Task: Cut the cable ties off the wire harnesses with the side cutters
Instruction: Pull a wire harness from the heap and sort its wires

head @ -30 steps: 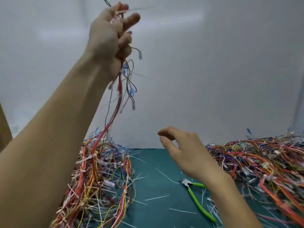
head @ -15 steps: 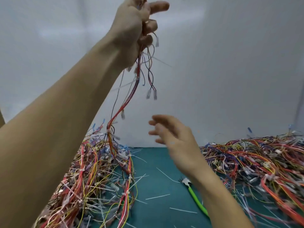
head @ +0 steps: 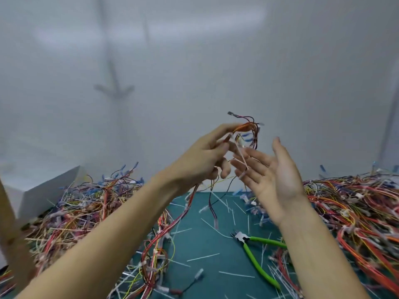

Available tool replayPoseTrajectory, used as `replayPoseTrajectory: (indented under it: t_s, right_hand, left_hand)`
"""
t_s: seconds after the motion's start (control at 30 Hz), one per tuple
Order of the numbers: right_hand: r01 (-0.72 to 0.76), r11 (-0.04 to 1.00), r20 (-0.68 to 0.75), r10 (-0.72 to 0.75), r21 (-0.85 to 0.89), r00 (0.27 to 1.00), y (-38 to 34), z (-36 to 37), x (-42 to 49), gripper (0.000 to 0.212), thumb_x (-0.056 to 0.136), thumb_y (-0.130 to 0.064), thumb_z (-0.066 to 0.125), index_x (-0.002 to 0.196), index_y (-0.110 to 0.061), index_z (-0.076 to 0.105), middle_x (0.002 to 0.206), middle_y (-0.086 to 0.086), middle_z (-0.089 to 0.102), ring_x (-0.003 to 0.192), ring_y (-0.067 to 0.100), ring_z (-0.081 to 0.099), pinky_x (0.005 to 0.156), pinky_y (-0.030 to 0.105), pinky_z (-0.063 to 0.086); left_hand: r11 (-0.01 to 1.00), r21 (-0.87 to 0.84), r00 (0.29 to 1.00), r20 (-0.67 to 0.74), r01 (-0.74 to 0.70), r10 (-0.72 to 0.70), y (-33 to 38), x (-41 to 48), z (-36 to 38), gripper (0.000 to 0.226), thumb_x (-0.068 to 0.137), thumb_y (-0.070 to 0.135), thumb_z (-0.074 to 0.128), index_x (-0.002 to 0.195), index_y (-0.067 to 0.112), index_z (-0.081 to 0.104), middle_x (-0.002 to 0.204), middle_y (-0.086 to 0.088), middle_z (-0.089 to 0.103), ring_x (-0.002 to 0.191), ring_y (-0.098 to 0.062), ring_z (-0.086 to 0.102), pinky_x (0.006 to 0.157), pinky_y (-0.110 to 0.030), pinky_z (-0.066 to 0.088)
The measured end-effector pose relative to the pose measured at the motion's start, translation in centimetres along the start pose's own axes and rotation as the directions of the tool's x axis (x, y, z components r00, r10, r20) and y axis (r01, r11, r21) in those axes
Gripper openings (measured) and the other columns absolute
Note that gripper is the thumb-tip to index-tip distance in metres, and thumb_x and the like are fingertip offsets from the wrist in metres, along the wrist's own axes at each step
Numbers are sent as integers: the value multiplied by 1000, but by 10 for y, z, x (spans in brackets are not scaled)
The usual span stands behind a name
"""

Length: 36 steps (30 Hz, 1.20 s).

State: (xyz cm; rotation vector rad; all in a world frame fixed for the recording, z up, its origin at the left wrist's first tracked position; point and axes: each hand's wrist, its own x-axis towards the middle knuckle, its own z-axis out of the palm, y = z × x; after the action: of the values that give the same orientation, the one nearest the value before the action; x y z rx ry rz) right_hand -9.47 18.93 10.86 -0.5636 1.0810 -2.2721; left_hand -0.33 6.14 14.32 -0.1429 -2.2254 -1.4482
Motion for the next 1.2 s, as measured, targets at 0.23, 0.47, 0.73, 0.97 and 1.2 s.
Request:
replayPoseTrajectory:
  t_s: [0.23, 0.47, 0.73, 0.97, 1.2]
  right_hand:
    - [60, 993, 25, -57, -103, 998, -1, 5, -5, 53, 101, -53, 40, 117, -9, 67, 107, 9, 76, 103, 23, 72, 91, 37, 54]
    - [64, 989, 64, -56, -132, 996, 0, 7, -6, 50, 102, -50, 40, 117, -9, 64, 106, 10, 76, 97, 23, 74, 88, 37, 54]
    - [43, 987, 91, -29, -156, 995, 1, 6, -8, 45, 104, -45, 40, 121, -9, 60, 103, 9, 77, 97, 23, 74, 86, 37, 54]
    - [27, 992, 103, -15, -120, 995, 3, 5, -6, 54, 102, -53, 36, 122, -9, 60, 105, 10, 76, 97, 25, 74, 84, 37, 56]
    - [-168, 982, 160, 153, 90, 975, -4, -7, 3, 62, 92, -61, 49, 107, -8, 76, 110, 16, 73, 92, 29, 71, 92, 43, 51]
  left_hand:
    - [999, -12, 999, -13, -49, 49, 18, 5, -6, 45, 106, 5, 28, 132, 32, 53, 96, 0, 65, 53, -14, 48, 42, -16, 26]
    - [997, -44, 998, -41, -56, 55, 38, 8, -14, 42, 107, 6, 28, 131, 28, 54, 96, -3, 67, 53, -14, 53, 41, -16, 29]
    - [985, -135, 986, -139, -108, 89, 76, 20, -22, 39, 103, -1, 30, 126, 19, 54, 90, -1, 70, 52, -13, 52, 42, -18, 28]
    - [995, -34, 983, -159, -97, 90, 87, 24, -13, 43, 101, -4, 30, 127, 17, 57, 88, -1, 70, 52, -14, 53, 42, -19, 31]
    - [923, 377, 826, 498, 69, -265, 51, -3, 0, 40, 93, -4, 54, 127, 15, 65, 108, -6, 73, 87, -14, 67, 82, -34, 54]
